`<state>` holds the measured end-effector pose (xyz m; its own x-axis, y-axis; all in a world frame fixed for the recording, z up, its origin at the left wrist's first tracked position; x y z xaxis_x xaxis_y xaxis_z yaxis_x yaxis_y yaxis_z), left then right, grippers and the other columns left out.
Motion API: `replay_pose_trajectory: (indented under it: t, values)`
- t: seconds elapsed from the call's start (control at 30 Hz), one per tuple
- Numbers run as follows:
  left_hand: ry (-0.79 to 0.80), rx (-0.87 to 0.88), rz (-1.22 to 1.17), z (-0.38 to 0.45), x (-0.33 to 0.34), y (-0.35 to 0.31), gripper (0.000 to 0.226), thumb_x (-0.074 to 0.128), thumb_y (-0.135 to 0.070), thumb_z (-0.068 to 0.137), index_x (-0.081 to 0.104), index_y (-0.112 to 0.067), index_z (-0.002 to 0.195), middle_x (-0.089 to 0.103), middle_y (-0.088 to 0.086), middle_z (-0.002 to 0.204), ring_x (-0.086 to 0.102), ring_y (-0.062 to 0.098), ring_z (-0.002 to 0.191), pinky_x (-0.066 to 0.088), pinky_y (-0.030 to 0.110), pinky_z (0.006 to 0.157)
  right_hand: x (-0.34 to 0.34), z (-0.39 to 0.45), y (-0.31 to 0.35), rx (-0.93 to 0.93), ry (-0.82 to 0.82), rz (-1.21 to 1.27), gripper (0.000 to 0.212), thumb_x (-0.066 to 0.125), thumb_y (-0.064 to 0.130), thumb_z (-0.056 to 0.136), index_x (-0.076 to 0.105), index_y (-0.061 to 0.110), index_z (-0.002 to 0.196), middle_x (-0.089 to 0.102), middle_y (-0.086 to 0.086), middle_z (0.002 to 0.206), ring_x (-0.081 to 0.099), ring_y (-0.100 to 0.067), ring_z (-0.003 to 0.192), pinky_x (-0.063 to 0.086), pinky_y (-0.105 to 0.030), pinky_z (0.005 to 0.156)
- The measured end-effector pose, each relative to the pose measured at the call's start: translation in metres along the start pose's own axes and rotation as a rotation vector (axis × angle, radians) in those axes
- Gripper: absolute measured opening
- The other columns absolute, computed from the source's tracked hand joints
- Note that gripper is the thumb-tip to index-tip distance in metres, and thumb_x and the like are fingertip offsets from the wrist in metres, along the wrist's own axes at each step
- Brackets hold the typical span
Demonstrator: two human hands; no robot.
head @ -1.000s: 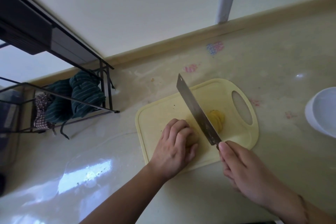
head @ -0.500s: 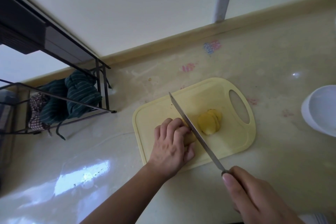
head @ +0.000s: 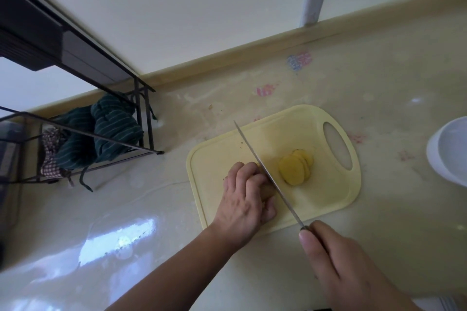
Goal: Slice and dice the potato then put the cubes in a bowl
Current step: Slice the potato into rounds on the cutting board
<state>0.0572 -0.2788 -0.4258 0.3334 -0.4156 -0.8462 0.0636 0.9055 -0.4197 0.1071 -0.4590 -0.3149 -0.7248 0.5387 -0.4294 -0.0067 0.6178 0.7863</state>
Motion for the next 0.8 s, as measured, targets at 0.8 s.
replay_pose_trajectory:
  t: [0.8]
  values:
    - [0.021, -0.017, 0.091, -0.001, -0.018, -0.009, 0.036, 0.052, -0.033, 0.094, 0.044, -0.011, 0.121, 0.042, 0.008, 0.129, 0.043, 0.034, 0.118, 0.035, 0.045, 0.093, 0.004, 0.042, -0.017, 0.072, 0.069, 0.260, 0.045, 0.032, 0.068, 0.080, 0.043, 0.027, 0.064, 0.037, 0.007, 0.048, 0.032, -0.004, 0.043, 0.027, -0.026, 0.046]
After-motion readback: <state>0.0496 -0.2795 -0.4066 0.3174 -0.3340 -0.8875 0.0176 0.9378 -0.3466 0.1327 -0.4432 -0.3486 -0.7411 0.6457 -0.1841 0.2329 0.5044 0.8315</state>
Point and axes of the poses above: each hand's wrist, its own z-axis towards the middle knuckle, its own x-axis out of the palm, y = z × x, the point moved 2 cm from there along z, towards the middle knuckle
